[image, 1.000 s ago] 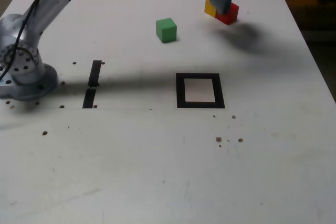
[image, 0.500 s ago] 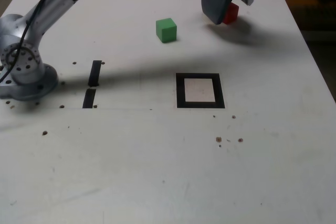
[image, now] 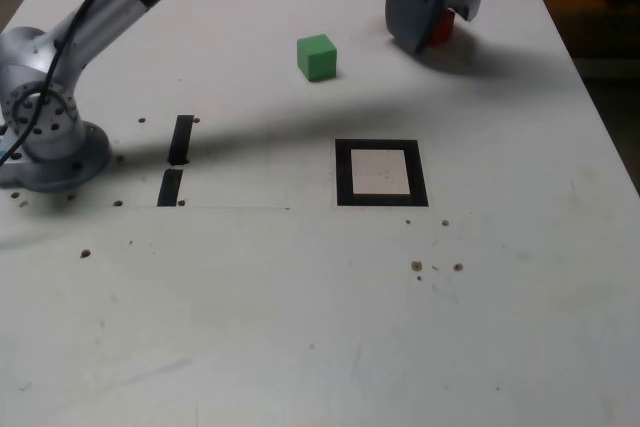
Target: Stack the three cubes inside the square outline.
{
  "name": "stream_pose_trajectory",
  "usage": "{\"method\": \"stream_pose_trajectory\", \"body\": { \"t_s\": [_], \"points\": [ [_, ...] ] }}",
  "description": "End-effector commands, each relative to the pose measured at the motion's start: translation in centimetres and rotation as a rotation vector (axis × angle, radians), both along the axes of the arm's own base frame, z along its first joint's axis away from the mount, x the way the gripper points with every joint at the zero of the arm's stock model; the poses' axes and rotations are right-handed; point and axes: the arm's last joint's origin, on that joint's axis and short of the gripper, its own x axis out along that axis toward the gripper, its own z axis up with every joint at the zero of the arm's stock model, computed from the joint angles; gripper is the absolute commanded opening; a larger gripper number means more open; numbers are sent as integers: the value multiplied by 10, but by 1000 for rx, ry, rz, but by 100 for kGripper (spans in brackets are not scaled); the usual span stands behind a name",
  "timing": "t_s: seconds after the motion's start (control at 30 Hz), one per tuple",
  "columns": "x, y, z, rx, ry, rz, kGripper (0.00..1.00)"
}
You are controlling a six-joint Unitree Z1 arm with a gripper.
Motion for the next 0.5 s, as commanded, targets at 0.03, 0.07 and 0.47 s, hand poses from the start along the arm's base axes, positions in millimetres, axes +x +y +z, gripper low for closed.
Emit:
{"method": "stream_pose_trajectory", "body": {
  "t_s": [0.03,0.07,0.47],
  "points": [
    [-1,3,0,4,1,6,70],
    [-1,4,0,6,0,8,66],
    [1,6,13,45,-38,-6,25]
  ]
}}
